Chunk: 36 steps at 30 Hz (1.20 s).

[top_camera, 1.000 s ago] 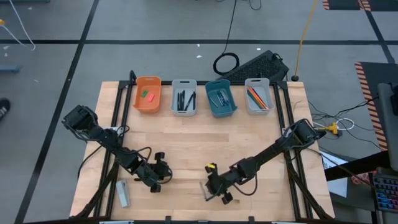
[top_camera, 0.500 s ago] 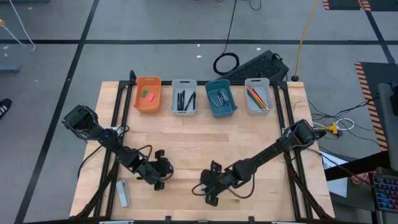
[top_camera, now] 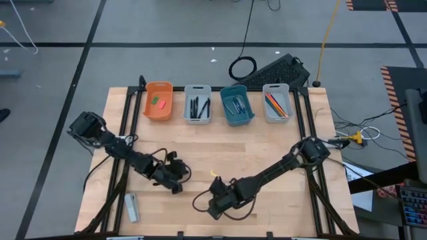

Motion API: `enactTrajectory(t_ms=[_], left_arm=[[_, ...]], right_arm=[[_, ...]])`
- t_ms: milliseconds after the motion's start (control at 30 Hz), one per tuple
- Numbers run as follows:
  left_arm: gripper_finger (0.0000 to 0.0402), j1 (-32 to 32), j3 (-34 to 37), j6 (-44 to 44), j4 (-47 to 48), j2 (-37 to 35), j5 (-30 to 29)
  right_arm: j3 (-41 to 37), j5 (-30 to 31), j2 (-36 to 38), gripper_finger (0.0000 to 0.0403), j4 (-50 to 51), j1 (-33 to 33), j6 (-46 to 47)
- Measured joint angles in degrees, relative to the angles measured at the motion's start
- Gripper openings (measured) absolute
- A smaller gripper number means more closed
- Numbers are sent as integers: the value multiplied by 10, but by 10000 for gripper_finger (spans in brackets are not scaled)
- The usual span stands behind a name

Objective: Sort crayons/erasers/pens/pencils in bins
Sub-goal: Put the gray crayon into the blue bin

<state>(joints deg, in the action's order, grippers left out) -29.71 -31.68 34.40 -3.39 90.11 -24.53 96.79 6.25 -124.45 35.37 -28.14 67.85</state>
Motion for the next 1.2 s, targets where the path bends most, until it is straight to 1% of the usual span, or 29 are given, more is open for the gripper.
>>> enactTrajectory(t_ms=[67, 133, 233, 367, 533, 633, 767, 900, 1033, 1100, 1200], left_arm=[[11, 7, 0, -1, -1, 0, 0], [15, 12, 0, -2, 2, 0, -1], [12, 13, 0, -3, 2, 0, -1], [3, 12, 0, -3, 1, 0, -1], [15, 14, 0, -11, 2, 0, -9], [12, 17, 0, -12, 3, 0, -10], [3, 17, 0, -12, 4, 0, -10], [13, 17, 0, -8, 20, 0, -10], [11, 17, 0, 0, 37, 0, -25], [4, 17, 0, 2, 42, 0, -33], [6, 16, 0, 5, 47, 0, -41]], right_arm=[[13, 16, -6, 134, 24, 0, 23], [13, 28, -10, 134, 25, 0, 43], [13, 28, -21, 134, 20, 0, 65], [13, 29, -30, 134, 8, -2, 77], [13, 33, -30, 134, 21, -2, 78], [14, 40, -32, 134, 30, 3, 79], [16, 26, -43, 134, 30, 10, 77], [16, 13, -44, 134, 56, 15, 78], [15, 11, -33, 134, 75, 19, 79], [14, 10, -27, 134, 92, 21, 78], [12, 5, -18, 134, 125, 24, 85]])
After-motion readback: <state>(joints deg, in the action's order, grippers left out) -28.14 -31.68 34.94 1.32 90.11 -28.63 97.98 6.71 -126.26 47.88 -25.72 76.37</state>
